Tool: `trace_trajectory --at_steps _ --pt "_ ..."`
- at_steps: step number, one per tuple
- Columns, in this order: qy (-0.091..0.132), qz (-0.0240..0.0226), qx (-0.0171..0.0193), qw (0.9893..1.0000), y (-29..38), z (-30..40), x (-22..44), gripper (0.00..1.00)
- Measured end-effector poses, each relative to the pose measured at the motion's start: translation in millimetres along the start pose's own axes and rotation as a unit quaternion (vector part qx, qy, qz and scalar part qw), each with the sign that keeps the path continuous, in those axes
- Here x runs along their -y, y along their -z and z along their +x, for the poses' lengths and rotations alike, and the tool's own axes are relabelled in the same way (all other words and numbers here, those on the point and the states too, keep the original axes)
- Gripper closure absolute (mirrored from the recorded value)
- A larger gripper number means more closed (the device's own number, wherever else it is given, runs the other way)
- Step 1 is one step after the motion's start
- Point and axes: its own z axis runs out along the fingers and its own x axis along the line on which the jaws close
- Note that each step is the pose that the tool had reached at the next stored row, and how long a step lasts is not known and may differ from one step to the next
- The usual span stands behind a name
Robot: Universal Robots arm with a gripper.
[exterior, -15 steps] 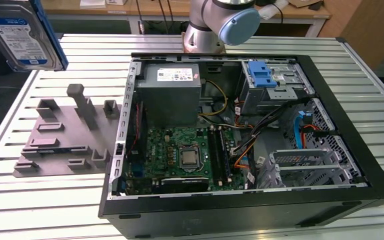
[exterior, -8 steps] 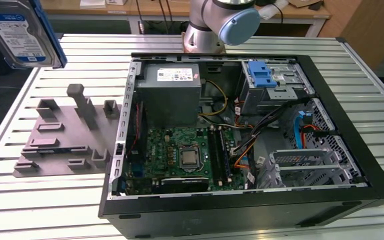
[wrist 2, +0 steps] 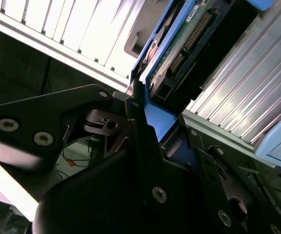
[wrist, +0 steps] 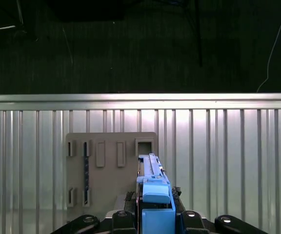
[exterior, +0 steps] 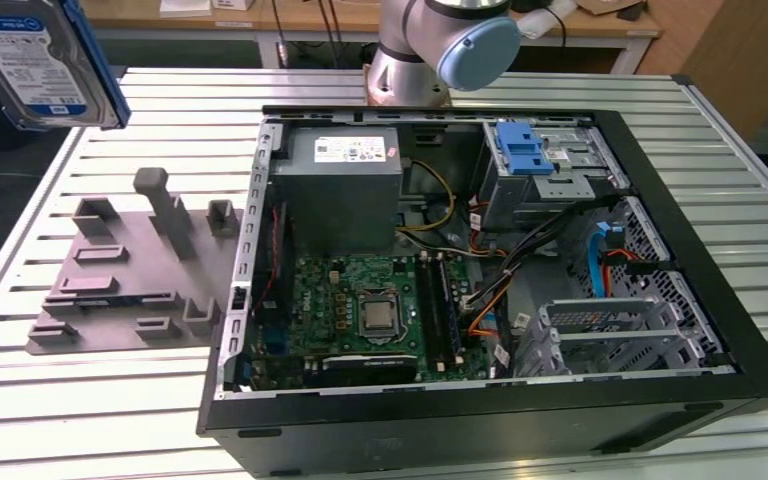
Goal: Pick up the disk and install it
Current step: 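Pick up the disk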
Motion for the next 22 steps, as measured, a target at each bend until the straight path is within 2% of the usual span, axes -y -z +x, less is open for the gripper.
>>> trace_trajectory --at_steps 10,19,22 --pt "0.0 0.0 0.0 1.0 13.1 -0.1 -0.1 0.64" --pt "0.0 0.0 0.0 1.0 13.5 -0.1 -0.1 0.64" --pt "0.0 -0.0001 0.0 1.0 13.6 -0.2 2.0 0.64"
